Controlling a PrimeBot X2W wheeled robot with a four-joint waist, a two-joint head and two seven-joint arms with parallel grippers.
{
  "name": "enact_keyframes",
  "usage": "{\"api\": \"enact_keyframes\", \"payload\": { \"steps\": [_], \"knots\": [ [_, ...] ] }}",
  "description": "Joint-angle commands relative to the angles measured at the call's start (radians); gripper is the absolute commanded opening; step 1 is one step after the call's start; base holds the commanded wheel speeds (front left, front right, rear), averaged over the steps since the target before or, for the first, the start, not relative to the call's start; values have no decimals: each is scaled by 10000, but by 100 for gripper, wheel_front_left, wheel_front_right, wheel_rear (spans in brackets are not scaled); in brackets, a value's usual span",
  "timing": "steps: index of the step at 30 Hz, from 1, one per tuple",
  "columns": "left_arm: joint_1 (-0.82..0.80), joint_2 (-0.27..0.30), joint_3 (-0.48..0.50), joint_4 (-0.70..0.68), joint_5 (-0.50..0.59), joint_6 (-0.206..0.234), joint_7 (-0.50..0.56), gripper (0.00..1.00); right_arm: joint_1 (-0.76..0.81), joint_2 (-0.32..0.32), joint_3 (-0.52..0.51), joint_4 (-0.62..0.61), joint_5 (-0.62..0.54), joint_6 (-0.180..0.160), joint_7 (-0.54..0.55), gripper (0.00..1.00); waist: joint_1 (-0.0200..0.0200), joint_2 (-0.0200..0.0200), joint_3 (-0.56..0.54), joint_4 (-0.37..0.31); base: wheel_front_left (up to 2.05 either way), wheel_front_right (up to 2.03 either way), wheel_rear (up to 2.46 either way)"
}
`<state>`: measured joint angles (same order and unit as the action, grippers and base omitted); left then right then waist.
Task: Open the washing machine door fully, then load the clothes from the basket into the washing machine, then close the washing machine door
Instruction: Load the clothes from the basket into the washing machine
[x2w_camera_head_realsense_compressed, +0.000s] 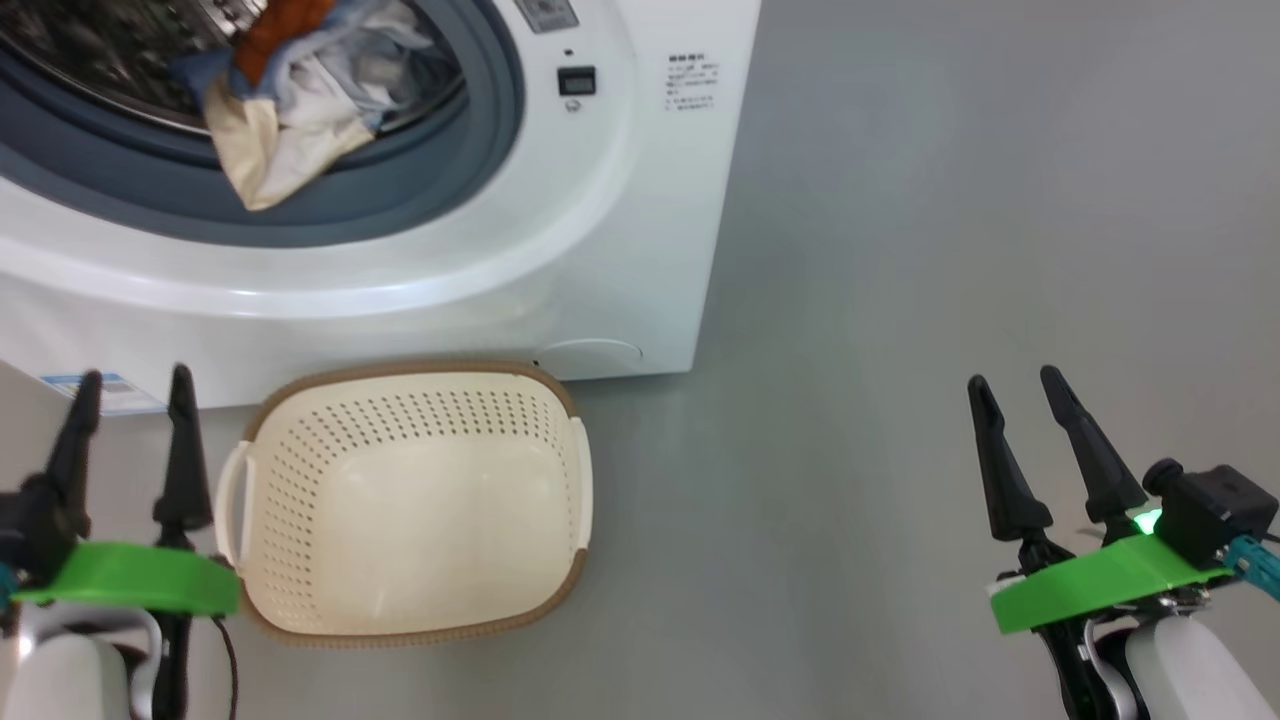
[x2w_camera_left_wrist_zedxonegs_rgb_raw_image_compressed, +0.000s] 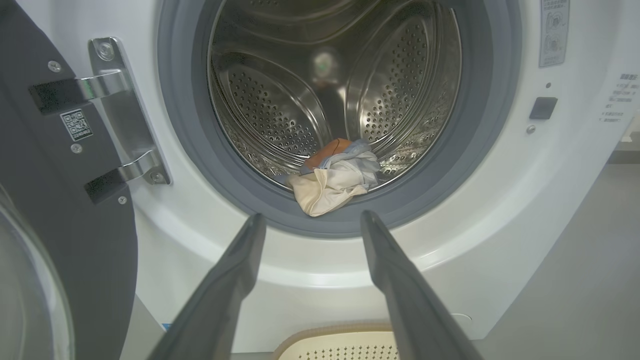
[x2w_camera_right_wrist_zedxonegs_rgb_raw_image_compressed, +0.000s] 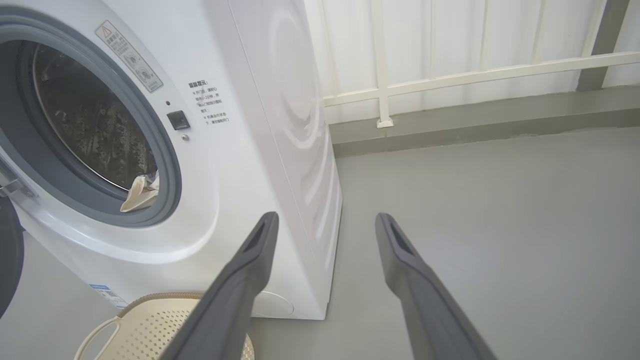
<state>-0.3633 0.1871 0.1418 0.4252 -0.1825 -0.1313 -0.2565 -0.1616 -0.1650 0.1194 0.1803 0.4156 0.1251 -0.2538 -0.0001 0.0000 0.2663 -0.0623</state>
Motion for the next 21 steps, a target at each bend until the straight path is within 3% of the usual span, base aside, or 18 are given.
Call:
{"api": "enact_keyframes", "payload": {
  "steps": [1, 21],
  "knots": [
    [223, 224, 265, -360, 122, 6, -53, 100, 173, -171, 118, -200, 112, 56, -80, 100, 1, 0, -509, 351, 0, 0, 0],
    [2362, -393, 171, -1577, 18, 6, -53, 100, 1389, -340, -345, -423, 199, 56, -80, 100, 1, 0, -1363, 715, 0, 0, 0]
  ]
}}
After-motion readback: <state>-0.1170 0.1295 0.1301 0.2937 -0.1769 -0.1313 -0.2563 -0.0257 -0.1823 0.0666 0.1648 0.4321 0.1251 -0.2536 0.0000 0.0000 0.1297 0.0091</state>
